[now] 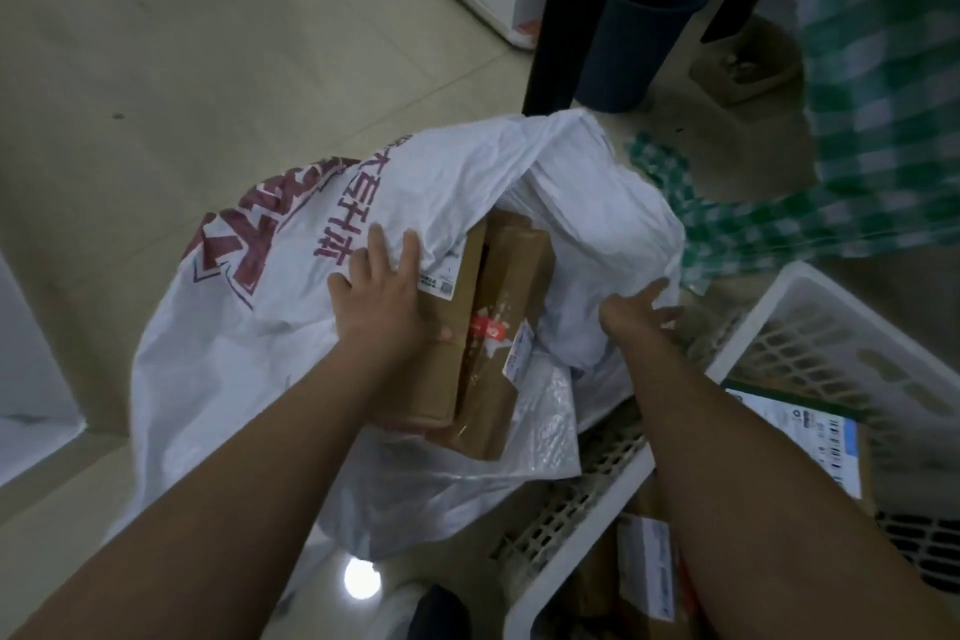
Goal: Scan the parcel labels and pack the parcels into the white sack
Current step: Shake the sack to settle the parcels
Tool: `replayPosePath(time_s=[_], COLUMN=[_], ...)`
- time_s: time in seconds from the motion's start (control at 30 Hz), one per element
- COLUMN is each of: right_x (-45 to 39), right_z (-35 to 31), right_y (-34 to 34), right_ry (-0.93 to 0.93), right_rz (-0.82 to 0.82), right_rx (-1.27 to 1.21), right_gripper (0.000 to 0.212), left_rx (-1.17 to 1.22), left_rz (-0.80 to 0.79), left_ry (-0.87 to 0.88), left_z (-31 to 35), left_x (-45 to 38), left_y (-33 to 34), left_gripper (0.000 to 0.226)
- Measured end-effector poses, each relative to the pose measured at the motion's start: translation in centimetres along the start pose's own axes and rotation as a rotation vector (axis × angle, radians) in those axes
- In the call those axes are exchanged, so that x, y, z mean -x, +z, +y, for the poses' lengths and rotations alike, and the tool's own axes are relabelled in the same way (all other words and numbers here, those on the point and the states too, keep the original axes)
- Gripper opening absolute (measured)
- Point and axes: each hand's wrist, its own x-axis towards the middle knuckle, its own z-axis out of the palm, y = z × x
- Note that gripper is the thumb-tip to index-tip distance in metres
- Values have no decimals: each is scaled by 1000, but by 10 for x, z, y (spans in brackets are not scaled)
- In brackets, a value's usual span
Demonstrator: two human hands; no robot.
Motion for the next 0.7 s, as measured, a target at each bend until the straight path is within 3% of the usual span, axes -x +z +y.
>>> replayPosePath(time_s=[0.17,0.33,0.43,0.53,0.63,0.7], right_x=[-31,-16,14,45,64,80], right_z=[6,2,1,-4,-9,-17], right_y=[1,-5,-10,-28,-49,-63], right_ry=[76,-14,-290,-616,-791,-863], right_rz=[86,-217,-213,-113,-3,24], right_rx=[-131,-269,-173,-42,170,332], right_gripper=[80,43,33,32,33,34], left_rx=[32,97,98,40,-4,9], left_rz=[-14,-40,-35,2,-11,-7], left_ry=[-48,-88,-101,-178,-293,-268], left_z=[-12,-32,-32,-37,-55,-74], left_x=[-15,-25,-20,-9,7,20], left_y=[7,5,6,2,-10,-27], left_gripper=[117,115,110,83,55,45])
